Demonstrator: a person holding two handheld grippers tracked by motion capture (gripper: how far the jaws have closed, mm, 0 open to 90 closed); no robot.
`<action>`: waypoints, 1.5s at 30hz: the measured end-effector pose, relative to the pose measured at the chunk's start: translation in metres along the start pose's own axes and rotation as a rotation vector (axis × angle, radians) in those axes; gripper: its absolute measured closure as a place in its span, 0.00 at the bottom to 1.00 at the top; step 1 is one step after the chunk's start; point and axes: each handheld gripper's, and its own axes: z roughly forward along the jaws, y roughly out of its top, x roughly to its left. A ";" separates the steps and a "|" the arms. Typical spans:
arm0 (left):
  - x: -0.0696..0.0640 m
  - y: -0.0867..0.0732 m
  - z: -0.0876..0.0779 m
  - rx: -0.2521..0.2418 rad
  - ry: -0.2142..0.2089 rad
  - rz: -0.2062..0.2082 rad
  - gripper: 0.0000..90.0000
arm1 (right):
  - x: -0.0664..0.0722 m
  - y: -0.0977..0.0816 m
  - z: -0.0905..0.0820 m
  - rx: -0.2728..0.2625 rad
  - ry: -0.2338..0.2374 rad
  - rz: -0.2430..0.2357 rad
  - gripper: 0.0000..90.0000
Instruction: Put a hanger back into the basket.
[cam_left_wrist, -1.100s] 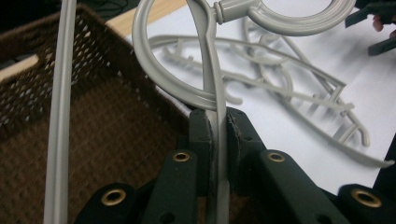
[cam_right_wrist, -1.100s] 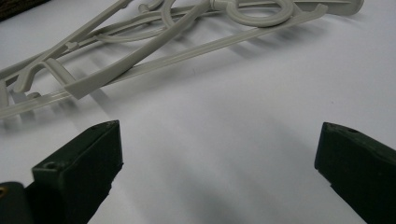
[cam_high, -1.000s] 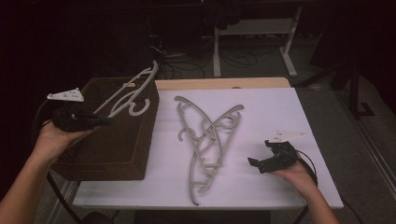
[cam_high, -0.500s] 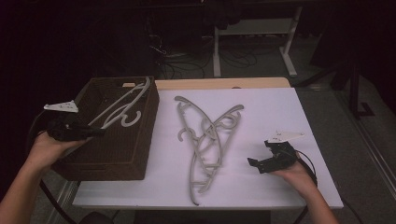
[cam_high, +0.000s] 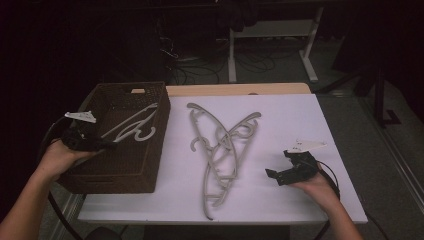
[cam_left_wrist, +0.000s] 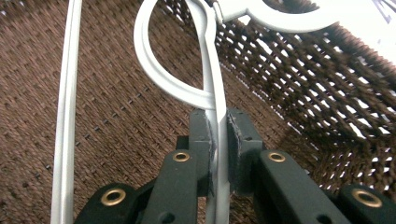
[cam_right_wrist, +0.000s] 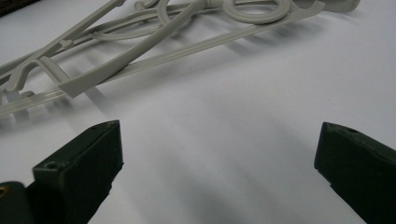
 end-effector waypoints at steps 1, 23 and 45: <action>0.000 0.000 0.002 0.003 -0.003 0.003 0.91 | 0.000 0.000 0.000 -0.001 0.001 -0.002 0.01; 0.012 -0.012 -0.002 -0.072 0.003 -0.085 0.81 | 0.000 0.000 0.000 -0.002 0.002 -0.006 0.01; -0.003 0.013 -0.012 -0.188 0.045 -0.052 0.22 | 0.001 0.002 -0.003 -0.009 0.001 0.002 0.01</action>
